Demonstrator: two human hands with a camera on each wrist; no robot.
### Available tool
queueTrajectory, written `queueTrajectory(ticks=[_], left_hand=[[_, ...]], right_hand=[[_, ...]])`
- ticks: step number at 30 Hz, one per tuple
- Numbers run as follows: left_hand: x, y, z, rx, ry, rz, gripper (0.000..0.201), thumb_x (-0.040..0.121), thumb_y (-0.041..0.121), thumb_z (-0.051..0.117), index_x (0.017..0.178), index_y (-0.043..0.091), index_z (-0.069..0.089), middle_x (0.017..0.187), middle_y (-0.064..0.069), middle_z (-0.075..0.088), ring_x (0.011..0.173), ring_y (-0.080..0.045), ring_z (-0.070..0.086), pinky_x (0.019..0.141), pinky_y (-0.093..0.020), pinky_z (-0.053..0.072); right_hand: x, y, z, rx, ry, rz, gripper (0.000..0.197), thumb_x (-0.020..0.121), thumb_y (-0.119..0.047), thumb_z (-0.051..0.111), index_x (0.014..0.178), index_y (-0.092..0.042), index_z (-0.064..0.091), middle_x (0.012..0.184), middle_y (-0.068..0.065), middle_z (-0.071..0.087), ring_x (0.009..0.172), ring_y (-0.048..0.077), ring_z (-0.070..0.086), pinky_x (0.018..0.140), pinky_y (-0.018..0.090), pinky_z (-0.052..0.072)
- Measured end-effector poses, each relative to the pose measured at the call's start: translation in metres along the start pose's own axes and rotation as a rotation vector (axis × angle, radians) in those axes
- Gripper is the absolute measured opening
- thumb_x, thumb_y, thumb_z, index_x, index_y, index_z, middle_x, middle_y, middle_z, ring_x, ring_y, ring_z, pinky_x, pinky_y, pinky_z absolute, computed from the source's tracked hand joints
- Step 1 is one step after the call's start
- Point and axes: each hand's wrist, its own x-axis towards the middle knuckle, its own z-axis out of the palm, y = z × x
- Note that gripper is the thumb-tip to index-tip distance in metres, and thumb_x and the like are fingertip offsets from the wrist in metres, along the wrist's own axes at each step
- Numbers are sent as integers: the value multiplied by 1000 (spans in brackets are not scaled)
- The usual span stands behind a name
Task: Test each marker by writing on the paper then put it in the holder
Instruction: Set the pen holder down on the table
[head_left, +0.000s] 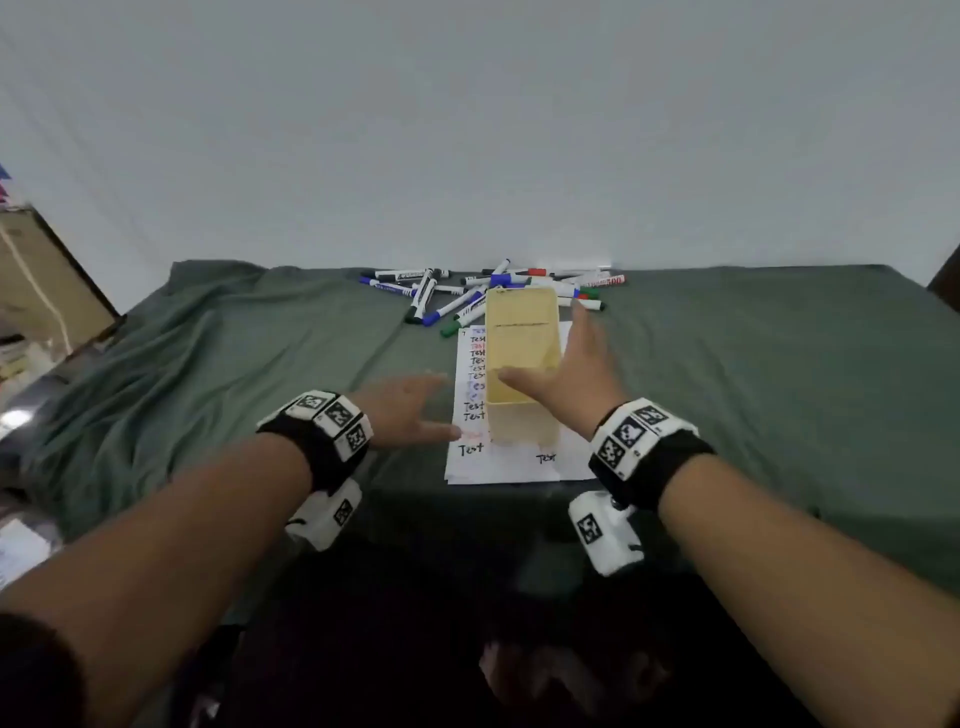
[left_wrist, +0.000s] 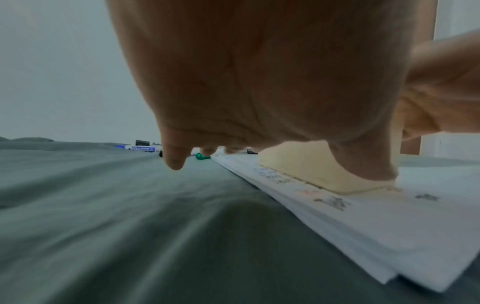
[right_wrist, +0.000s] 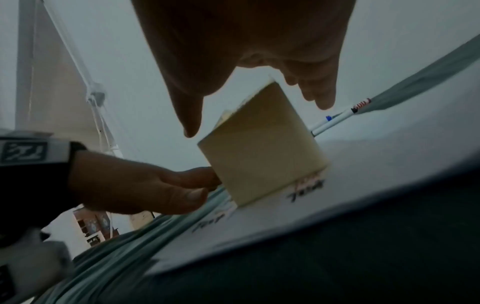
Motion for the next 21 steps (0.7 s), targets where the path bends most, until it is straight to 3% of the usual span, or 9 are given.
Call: queueTrajectory(ticks=[2,5,8,13,15,18,21], left_hand=[[17,14,4,50,-81,13,112,77,86,49,160,27,3,168,-4,4,154,-26,8,123,-50,14],[35,29,18,91,-234,-43,124,71,89,52,158,28,-11,167,-3,-16,153,-30,-9,121,-61,10],[40,25,30,140,-316,-58,130,67,94,48,156,28,-20,163,-3,-27,152,-28,-17,120,-61,4],[43,18,38,143,-334,-35,132,61,101,37,153,30,-27,161,-1,-34,150,-27,-23,120,-62,-1],[44,16,38,143,-354,-33,133,60,103,34,151,31,-30,159,0,-37,150,-26,-25,120,-61,-3],[45,16,37,131,-382,-39,133,60,102,37,150,32,-31,158,1,-39,149,-25,-27,120,-60,-5],[45,16,36,115,-412,-46,133,59,102,38,150,33,-32,157,2,-40,148,-24,-29,120,-59,-6]], right_hand=[[2,-2,14,2,20,10,125,57,-63,86,153,-33,13,153,4,33,137,27,42,109,45,43],[-3,4,32,-68,4,21,138,59,-66,87,158,-22,1,160,8,23,142,32,36,112,52,41],[1,8,35,-39,-14,43,142,59,-64,90,158,-18,0,160,10,23,141,30,38,111,51,43],[9,9,35,-95,-94,44,147,61,-56,91,158,-20,-12,162,9,17,138,25,42,107,42,45],[18,9,29,-125,-99,46,142,59,-55,90,158,-18,-4,157,9,25,134,24,46,104,41,48],[36,14,7,-141,-106,27,124,53,-53,88,150,-18,21,141,2,44,119,19,54,96,44,54],[56,24,-30,-147,-103,-70,100,55,-45,90,137,-21,38,124,-5,53,110,14,57,91,36,52]])
